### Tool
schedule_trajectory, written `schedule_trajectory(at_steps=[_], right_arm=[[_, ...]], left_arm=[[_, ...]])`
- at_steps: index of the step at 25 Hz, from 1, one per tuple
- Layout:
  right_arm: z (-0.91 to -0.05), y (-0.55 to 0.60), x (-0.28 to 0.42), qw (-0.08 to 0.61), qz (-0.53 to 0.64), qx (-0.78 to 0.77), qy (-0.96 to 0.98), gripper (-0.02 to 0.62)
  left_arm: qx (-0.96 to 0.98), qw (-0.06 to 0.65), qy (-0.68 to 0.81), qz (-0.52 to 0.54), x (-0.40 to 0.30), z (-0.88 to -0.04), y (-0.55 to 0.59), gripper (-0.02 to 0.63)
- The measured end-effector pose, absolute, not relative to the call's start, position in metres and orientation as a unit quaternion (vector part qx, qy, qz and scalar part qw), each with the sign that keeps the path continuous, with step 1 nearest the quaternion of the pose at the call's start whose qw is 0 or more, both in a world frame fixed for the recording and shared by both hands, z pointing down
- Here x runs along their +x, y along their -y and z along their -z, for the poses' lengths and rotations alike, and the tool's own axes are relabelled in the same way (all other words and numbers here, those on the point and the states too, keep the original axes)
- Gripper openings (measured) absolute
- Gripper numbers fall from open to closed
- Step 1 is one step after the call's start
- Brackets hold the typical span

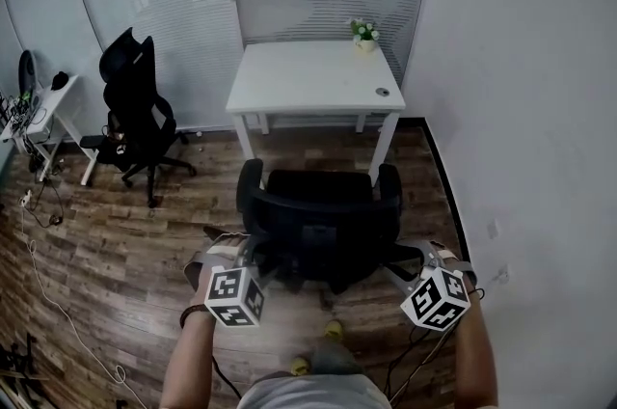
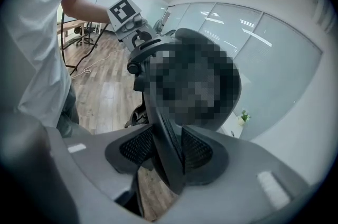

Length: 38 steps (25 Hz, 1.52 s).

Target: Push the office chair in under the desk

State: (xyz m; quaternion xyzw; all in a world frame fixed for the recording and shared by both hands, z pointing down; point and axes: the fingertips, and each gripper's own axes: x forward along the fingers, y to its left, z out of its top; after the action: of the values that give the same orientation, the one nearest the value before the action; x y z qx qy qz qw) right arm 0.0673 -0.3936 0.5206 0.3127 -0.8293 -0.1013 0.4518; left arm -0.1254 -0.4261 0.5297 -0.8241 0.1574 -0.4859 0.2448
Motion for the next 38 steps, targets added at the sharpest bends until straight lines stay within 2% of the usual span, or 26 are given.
schedule_trajectory(at_steps=[4,20,38], right_arm=[[-0.52,0.421,0.065,0.435,0.104,0.314,0.838,0.169],[-0.518,0.552,0.105,0.439,0.103,0.299,0.841,0.17],[-0.513,0.658,0.142,0.437,0.093,0.293,0.845,0.181]], left_arm=[[-0.824,0.235,-0.158,0.49,-0.127,-0.53,0.458,0.179],[-0.824,0.23,-0.18,0.486,-0.089,-0.528,0.583,0.192],[-0.828,0.217,-0.181,0.485,-0.053,-0.522,0.676,0.172]])
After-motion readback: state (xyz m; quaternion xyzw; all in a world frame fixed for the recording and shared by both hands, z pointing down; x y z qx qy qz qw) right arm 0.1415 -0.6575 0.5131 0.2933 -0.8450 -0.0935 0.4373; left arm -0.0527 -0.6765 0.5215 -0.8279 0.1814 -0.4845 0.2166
